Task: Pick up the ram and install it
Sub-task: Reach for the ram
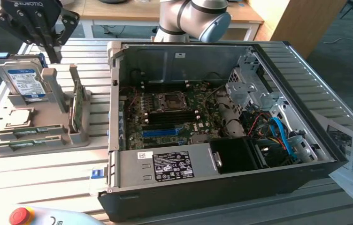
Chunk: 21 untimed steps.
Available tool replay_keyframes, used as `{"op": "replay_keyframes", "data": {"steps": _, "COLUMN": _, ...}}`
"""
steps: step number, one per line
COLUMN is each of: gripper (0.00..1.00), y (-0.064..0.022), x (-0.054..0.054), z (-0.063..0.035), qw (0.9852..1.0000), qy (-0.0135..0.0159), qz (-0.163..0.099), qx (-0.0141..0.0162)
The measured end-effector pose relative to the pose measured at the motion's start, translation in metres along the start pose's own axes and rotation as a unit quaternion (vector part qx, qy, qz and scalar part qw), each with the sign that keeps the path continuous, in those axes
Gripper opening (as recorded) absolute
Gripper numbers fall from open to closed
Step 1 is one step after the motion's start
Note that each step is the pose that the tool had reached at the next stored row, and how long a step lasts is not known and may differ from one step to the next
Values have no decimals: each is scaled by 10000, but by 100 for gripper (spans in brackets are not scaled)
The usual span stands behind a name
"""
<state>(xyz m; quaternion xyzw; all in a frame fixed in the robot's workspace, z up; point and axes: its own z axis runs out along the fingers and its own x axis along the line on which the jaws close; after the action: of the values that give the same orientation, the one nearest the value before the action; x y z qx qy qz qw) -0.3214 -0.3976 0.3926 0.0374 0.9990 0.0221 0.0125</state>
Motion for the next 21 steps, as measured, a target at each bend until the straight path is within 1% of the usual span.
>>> {"op": "replay_keyframes", "data": {"steps": 12, "gripper": 10, "y": -28, "x": 390, "z": -10, "qw": 10000, "qy": 0, "qz": 0, "qx": 0}}
{"op": "replay_keyframes", "data": {"steps": 21, "gripper": 10, "y": -46, "x": 643, "z": -16, "qw": 10000, "qy": -1, "qz": 0, "qx": 0}}
